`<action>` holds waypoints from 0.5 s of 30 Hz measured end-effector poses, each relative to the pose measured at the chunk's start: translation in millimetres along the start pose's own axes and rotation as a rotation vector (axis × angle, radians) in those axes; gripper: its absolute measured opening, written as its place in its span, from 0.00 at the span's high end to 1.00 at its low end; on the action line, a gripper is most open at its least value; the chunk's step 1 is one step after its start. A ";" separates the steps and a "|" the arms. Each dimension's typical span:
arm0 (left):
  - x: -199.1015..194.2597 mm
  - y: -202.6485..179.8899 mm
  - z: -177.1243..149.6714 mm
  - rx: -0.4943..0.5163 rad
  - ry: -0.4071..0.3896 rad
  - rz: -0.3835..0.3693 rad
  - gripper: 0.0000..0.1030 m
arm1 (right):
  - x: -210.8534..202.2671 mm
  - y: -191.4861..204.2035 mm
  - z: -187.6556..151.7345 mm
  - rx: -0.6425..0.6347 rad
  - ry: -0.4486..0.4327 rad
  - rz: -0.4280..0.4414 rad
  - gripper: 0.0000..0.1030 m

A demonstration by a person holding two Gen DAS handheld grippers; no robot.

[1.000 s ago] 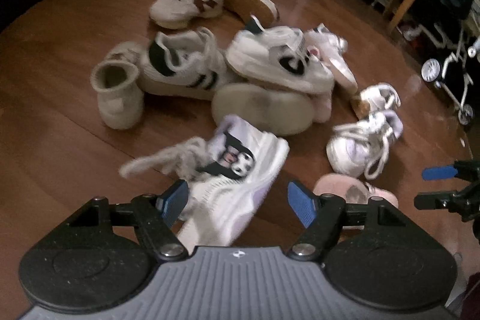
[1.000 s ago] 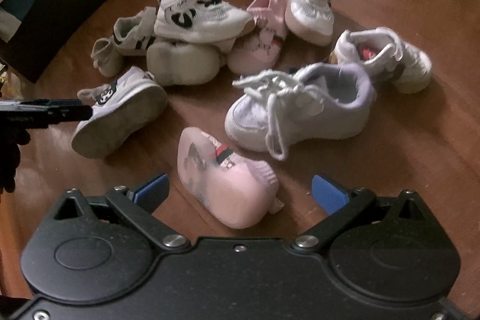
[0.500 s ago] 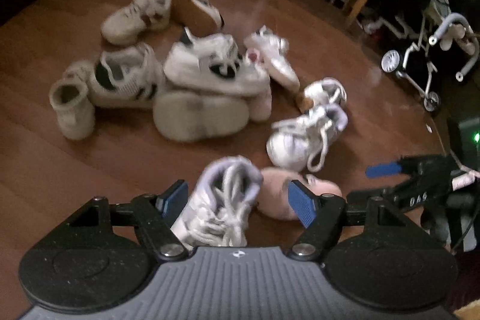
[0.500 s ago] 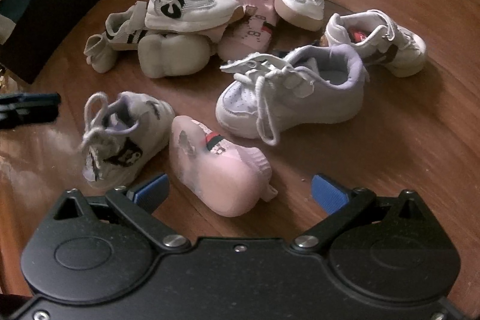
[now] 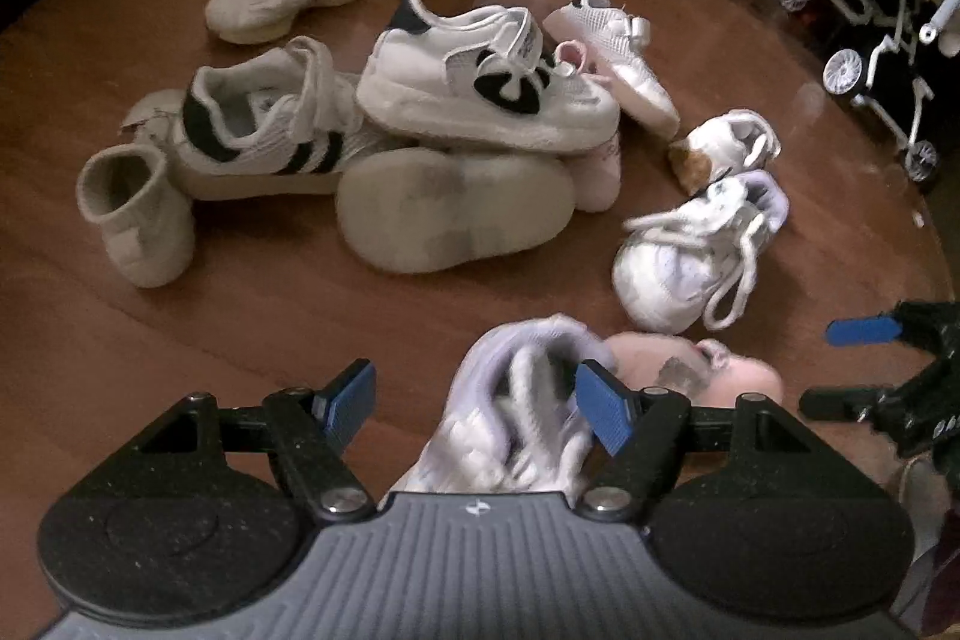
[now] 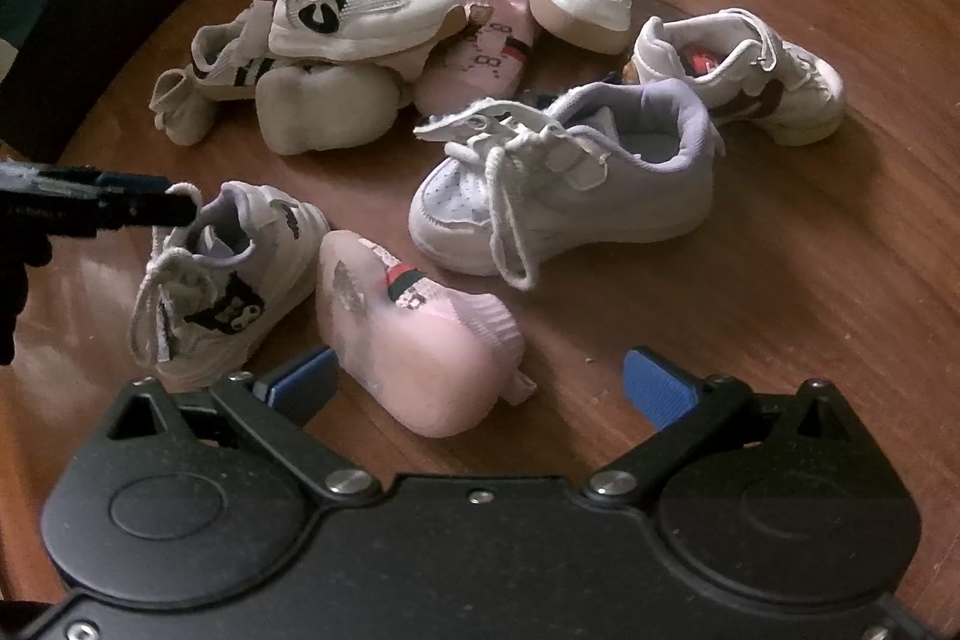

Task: Organize scattered shoes
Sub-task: 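Close the left tool on the white sneaker's collar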

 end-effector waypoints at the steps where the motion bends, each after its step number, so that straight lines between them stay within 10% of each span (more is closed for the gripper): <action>1: -1.9 -2.4 2.8 0.010 0.000 -0.003 0.36 | 0.3 -0.2 -0.2 0.000 0.001 0.001 0.00; 7: 21.4 -6.4 2.5 0.113 0.129 0.078 0.62 | 1.6 1.9 -2.7 -0.007 0.006 0.004 0.00; 15: 60.7 -2.6 0.6 0.109 0.208 0.072 0.67 | 4.7 -3.6 -5.1 0.006 0.015 -0.006 0.00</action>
Point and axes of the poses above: each gripper's, at about its wrist camera, not at the fingertips, and x roughly the way its jaws point, y to its left, z to its top, the point moved 7 cm from there along x, roughly the way its jaws point, and after that the axes turned 8 degrees about y, right-handed, at the moved point
